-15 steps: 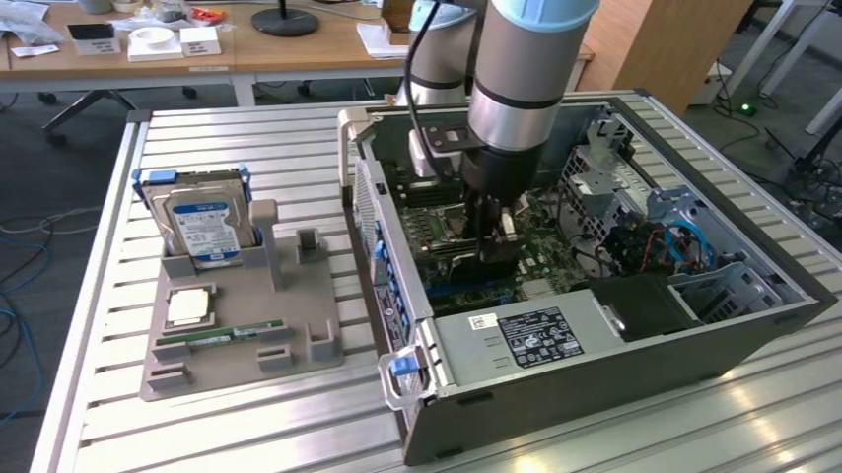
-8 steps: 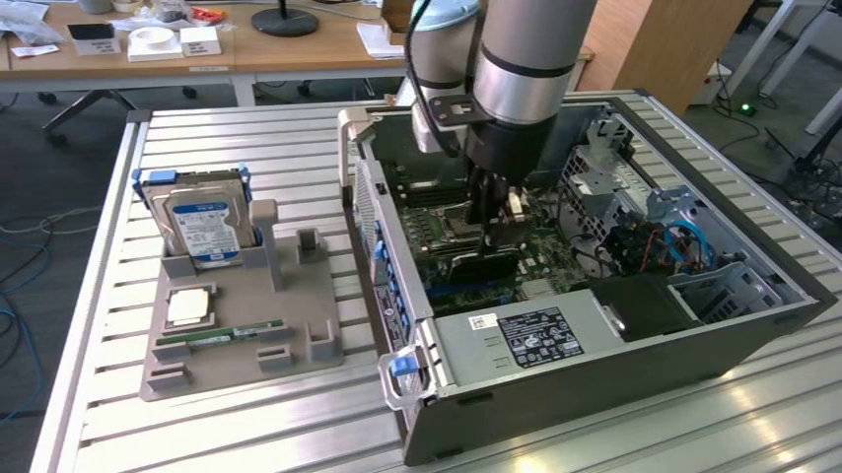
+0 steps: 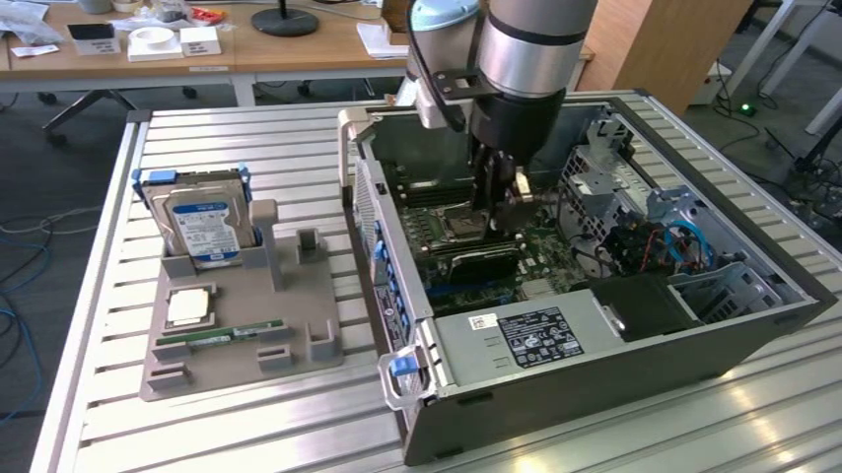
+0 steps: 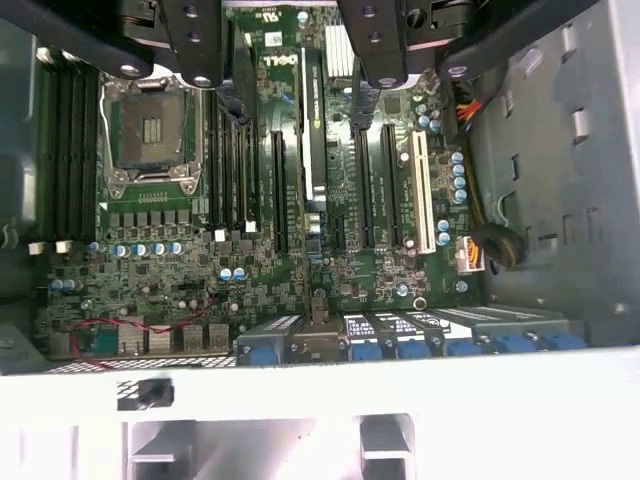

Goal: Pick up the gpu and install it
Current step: 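Insert the gpu into the slot, then press down on the gpu until it lock into place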

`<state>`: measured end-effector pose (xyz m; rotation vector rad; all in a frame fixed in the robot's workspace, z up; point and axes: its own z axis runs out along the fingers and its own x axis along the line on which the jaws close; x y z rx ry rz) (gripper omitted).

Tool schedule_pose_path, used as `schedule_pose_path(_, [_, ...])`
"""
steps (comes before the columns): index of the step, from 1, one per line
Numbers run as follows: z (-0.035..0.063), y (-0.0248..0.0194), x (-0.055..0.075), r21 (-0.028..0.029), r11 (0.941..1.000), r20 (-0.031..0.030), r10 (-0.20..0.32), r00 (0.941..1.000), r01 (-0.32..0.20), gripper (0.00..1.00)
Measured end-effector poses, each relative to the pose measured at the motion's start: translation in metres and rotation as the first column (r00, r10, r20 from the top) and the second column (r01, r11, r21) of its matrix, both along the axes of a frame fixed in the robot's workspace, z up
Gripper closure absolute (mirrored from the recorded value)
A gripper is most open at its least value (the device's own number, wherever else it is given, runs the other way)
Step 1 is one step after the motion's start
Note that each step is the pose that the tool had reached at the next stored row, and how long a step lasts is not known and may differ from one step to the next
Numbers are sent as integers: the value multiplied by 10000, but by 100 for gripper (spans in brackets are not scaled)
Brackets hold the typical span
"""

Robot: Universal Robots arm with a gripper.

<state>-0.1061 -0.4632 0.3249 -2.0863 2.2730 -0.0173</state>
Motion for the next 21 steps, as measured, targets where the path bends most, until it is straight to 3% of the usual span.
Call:
schedule_pose_path(3, [63,0,0,-1,10000,1,0,10000,0,49])
schedule_pose_path(19, [65,0,0,-4,10000,1,-1,10000,1,49])
schedule_pose_path(21, [65,0,0,-4,10000,2,-1,10000,1,56])
